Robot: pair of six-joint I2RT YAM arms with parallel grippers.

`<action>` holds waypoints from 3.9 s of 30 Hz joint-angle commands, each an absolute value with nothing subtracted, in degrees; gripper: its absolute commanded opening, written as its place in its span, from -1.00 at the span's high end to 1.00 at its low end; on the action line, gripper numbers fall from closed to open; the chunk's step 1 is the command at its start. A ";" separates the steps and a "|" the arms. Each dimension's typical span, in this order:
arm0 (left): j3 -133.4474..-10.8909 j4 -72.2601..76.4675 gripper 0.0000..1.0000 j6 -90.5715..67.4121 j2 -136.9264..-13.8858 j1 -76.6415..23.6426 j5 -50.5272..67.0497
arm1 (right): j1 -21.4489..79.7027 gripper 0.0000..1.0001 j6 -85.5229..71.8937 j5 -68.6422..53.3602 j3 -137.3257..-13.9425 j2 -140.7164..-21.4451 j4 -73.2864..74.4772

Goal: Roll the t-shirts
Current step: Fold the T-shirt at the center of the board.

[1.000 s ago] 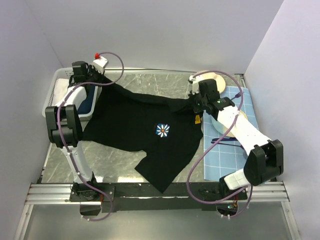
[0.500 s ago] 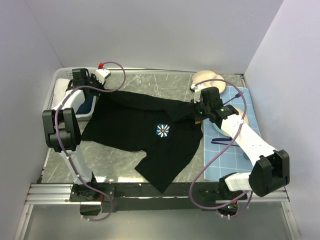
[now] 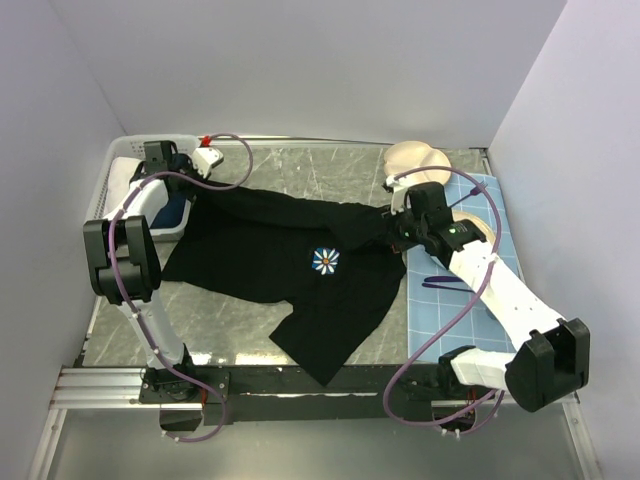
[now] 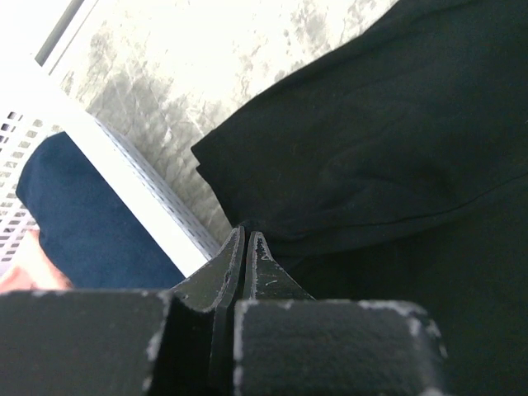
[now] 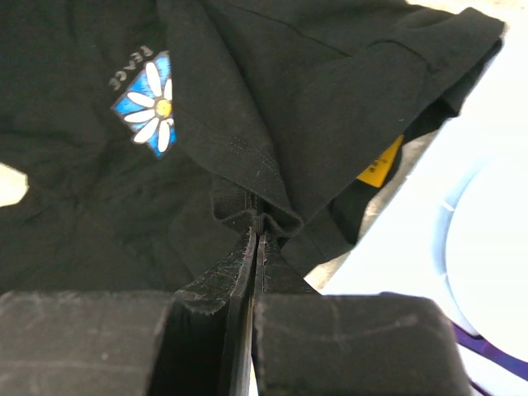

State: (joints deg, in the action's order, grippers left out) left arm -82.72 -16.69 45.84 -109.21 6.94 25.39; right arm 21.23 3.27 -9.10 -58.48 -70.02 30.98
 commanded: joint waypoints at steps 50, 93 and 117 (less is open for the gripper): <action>-86.84 -18.19 0.63 26.54 -116.27 -6.15 6.78 | 4.48 -0.20 -2.89 -15.11 -98.08 -116.01 36.74; -82.78 -17.75 0.55 19.69 -111.20 -6.23 -2.04 | 1.58 0.10 -9.40 -14.68 -110.83 -126.31 35.25; -49.84 -31.12 0.26 44.56 -80.85 -0.18 10.90 | 31.10 -0.13 51.41 -31.81 -65.92 -83.93 43.41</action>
